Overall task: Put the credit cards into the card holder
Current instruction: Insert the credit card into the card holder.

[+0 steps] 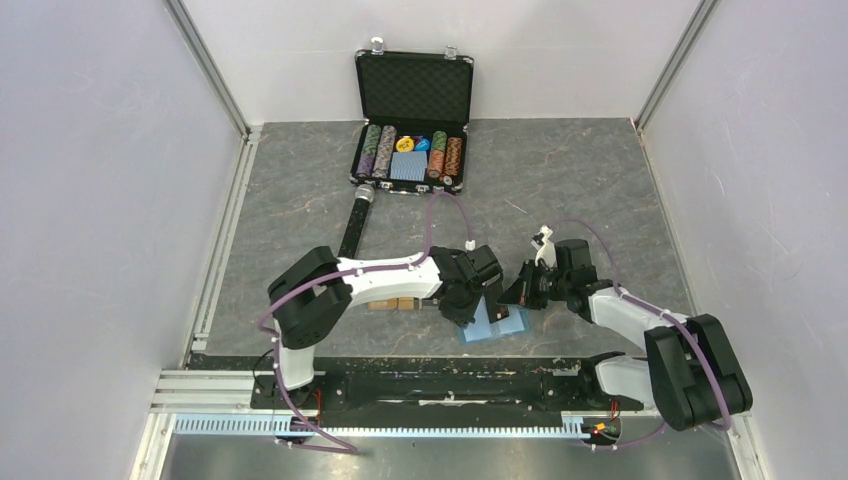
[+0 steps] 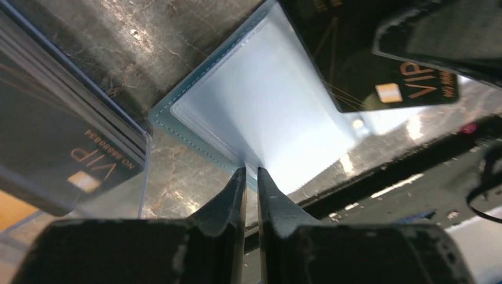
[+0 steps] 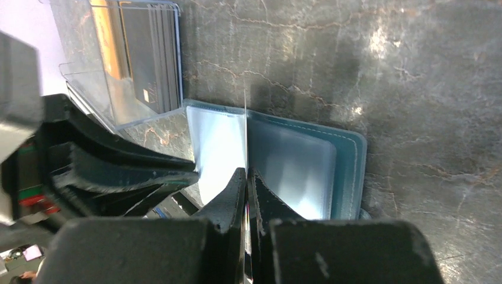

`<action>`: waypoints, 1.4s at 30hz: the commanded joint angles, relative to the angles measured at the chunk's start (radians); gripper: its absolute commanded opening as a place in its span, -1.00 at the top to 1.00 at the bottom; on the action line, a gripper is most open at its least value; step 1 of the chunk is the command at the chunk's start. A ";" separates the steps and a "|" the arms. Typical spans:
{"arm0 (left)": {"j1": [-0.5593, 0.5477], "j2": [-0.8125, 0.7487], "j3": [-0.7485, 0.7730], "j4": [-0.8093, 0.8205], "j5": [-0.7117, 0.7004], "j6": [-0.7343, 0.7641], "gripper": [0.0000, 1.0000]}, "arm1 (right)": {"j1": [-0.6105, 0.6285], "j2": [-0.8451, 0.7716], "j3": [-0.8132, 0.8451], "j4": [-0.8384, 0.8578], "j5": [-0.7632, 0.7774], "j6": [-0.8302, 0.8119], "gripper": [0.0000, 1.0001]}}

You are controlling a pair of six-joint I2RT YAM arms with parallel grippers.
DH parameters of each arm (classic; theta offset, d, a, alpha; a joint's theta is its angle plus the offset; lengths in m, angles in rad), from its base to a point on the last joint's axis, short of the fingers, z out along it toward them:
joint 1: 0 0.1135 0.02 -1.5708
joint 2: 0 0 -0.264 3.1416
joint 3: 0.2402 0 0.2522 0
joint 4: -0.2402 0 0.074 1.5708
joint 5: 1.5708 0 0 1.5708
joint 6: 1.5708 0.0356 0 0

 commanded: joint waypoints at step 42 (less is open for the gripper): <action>-0.003 0.063 0.016 -0.013 0.033 0.036 0.61 | 0.078 0.080 -0.200 0.306 -0.075 0.154 0.97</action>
